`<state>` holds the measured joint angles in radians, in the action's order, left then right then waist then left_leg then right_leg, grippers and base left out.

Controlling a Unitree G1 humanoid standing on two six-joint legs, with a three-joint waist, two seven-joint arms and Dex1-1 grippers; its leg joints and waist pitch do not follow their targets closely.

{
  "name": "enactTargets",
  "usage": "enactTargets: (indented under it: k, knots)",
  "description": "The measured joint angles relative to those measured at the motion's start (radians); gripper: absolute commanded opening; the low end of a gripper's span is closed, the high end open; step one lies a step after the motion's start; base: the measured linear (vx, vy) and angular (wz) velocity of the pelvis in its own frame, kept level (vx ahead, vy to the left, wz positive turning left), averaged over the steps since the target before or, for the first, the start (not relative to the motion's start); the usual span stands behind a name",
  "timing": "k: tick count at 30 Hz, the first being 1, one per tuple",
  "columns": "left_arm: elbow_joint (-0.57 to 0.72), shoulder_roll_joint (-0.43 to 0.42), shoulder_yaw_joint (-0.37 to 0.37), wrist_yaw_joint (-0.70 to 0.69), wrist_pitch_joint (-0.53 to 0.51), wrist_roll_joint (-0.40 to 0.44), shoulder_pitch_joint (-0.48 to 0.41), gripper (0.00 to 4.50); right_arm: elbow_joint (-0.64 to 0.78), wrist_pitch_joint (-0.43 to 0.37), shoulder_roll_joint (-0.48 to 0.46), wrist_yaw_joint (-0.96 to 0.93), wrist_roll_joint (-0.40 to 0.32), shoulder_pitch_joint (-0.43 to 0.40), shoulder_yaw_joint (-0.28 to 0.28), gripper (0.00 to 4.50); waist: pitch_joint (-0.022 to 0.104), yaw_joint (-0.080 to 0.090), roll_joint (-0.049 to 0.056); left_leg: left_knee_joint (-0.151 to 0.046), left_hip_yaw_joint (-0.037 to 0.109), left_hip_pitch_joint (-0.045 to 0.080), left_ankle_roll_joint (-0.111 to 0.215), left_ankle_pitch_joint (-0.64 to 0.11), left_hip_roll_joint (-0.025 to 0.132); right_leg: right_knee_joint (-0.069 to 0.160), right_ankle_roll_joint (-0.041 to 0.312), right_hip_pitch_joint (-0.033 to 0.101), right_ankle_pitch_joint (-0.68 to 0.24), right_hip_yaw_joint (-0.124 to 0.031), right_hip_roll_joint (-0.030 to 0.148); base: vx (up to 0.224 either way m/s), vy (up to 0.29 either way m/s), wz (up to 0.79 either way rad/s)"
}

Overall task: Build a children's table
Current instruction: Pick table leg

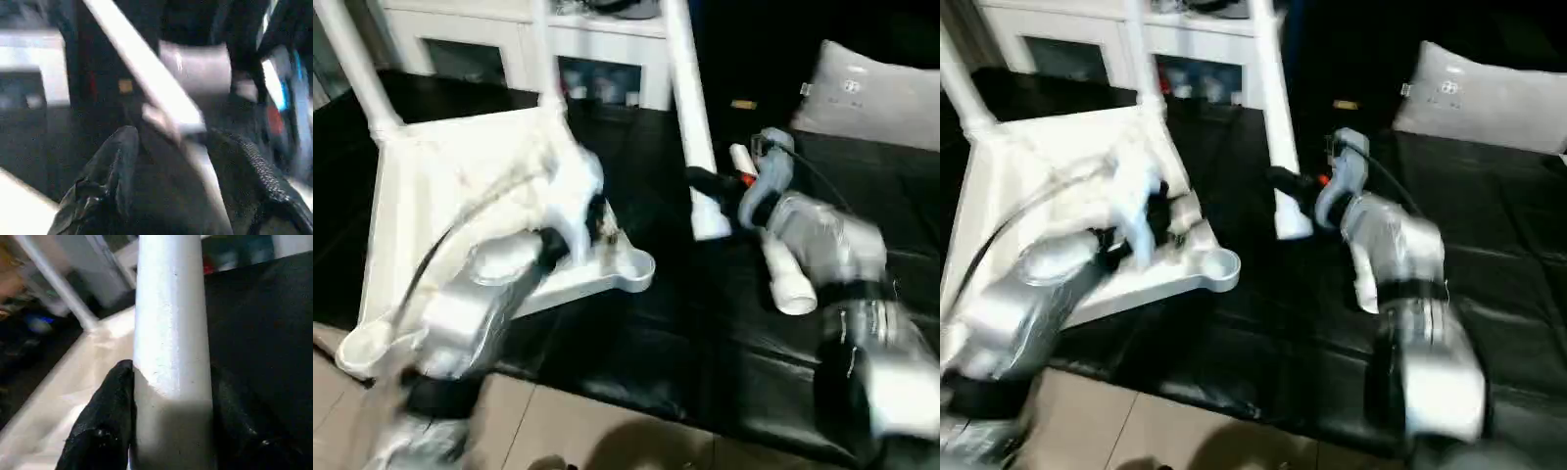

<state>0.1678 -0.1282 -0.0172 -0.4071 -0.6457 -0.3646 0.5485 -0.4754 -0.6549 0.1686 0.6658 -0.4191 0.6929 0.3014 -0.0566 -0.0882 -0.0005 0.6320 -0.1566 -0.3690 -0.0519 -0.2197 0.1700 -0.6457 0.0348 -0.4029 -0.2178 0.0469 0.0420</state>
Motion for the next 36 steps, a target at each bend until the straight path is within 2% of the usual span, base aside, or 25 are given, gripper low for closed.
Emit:
enactTargets:
  k: [3, 6, 9, 11, 14, 18, 23, 25, 29, 32, 34, 36]
  knots:
    - [-0.013, 0.039, -0.044, 0.013, 0.000, -0.065, 0.029, 2.61, 0.151, -0.081, -0.024, 0.022, -0.096, -0.078, 0.035, 1.85, 0.000, -0.001, 0.000, -0.001, 0.000, 0.001, 0.000, 0.000, 0.000, 0.000, 0.000, 0.000, 0.000, 0.000, 0.000, 0.000, 0.000, 0.00]
    - [-0.023, 0.065, -0.049, 0.007, -0.013, -0.101, 0.044, 2.61, 0.282, -0.100, -0.040, 0.031, -0.158, -0.147, 0.036, 1.85, 0.000, -0.001, -0.001, -0.001, 0.000, 0.001, 0.000, 0.001, 0.000, 0.000, 0.000, 0.000, 0.000, 0.000, 0.000, 0.000, 0.000, 0.00]
    - [-0.030, 0.076, -0.053, -0.007, -0.048, -0.126, 0.052, 2.61, 0.352, -0.097, -0.078, 0.037, -0.212, -0.179, 0.037, 1.85, -0.001, 0.003, -0.001, -0.004, -0.001, 0.001, -0.002, 0.002, 0.000, 0.001, -0.001, 0.000, 0.000, 0.000, 0.000, 0.000, 0.000, 0.00]
    - [-0.033, 0.081, -0.056, -0.027, -0.071, -0.154, 0.054, 2.88, 0.387, -0.098, -0.082, 0.062, -0.243, -0.196, 0.028, 1.85, -0.001, -0.001, -0.001, -0.007, -0.001, 0.002, -0.005, 0.003, 0.000, 0.002, -0.001, 0.000, 0.000, 0.000, 0.000, 0.000, 0.000, 0.00]
    - [-0.036, 0.099, -0.067, -0.039, -0.093, -0.209, 0.063, 2.99, 0.432, -0.119, -0.083, 0.105, -0.278, -0.222, 0.013, 1.85, -0.001, -0.004, -0.001, -0.010, 0.000, 0.001, -0.002, 0.006, 0.000, 0.004, -0.001, 0.000, 0.000, 0.001, 0.000, 0.000, 0.000, 0.00]
    - [-0.019, 0.112, -0.086, -0.063, -0.117, -0.296, 0.085, 3.34, 0.470, -0.132, -0.084, 0.127, -0.314, -0.257, 0.004, 1.85, -0.001, -0.005, -0.001, -0.011, 0.000, 0.000, -0.001, 0.006, 0.000, 0.007, -0.002, 0.000, 0.000, 0.002, 0.000, 0.000, 0.000, 0.00]
    - [0.005, 0.108, -0.093, -0.099, -0.159, -0.349, 0.085, 3.77, 0.521, -0.158, -0.064, 0.152, -0.367, -0.300, -0.003, 1.85, -0.001, -0.005, -0.001, -0.013, 0.000, 0.000, -0.001, 0.006, 0.000, 0.009, -0.002, 0.001, 0.001, 0.002, 0.000, 0.000, 0.000, 0.00]
    - [0.001, 0.099, -0.092, -0.105, -0.164, -0.348, 0.085, 3.81, 0.544, -0.182, -0.049, 0.176, -0.387, -0.317, -0.014, 1.85, -0.001, -0.004, -0.001, -0.013, 0.000, 0.000, -0.001, 0.006, 0.000, 0.010, -0.002, 0.001, 0.001, 0.002, 0.000, 0.000, 0.000, 0.00]
    - [-0.051, 0.091, -0.082, -0.117, -0.164, -0.348, 0.086, 3.83, 0.582, -0.213, -0.036, 0.237, -0.413, -0.339, -0.073, 1.85, -0.001, -0.002, 0.000, -0.014, 0.000, 0.001, -0.002, 0.006, 0.000, 0.011, -0.004, 0.001, 0.002, 0.003, -0.001, 0.000, 0.000, 0.00]
    - [-0.068, 0.070, -0.075, -0.136, -0.165, -0.349, 0.086, 3.83, 0.583, -0.215, -0.032, 0.242, -0.413, -0.343, -0.078, 1.85, 0.000, -0.003, 0.001, -0.014, 0.000, 0.000, -0.001, 0.006, 0.000, 0.015, -0.006, 0.002, 0.004, 0.003, 0.000, 0.000, 0.000, 0.00]
    - [-0.068, 0.054, -0.075, -0.150, -0.165, -0.349, 0.086, 3.46, 0.583, -0.210, -0.026, 0.241, -0.411, -0.352, -0.079, 1.85, -0.001, -0.003, 0.003, -0.014, 0.000, 0.000, -0.001, 0.006, 0.000, 0.015, -0.006, 0.002, 0.005, 0.002, 0.000, 0.000, 0.000, 0.00]
    - [-0.068, 0.046, -0.082, -0.180, -0.165, -0.369, 0.086, 3.46, 0.583, -0.188, -0.017, 0.235, -0.401, -0.361, -0.084, 1.85, -0.001, -0.002, 0.005, -0.014, 0.000, -0.001, -0.001, 0.006, 0.000, 0.016, -0.006, 0.002, 0.005, 0.002, 0.000, 0.000, 0.000, 0.00]
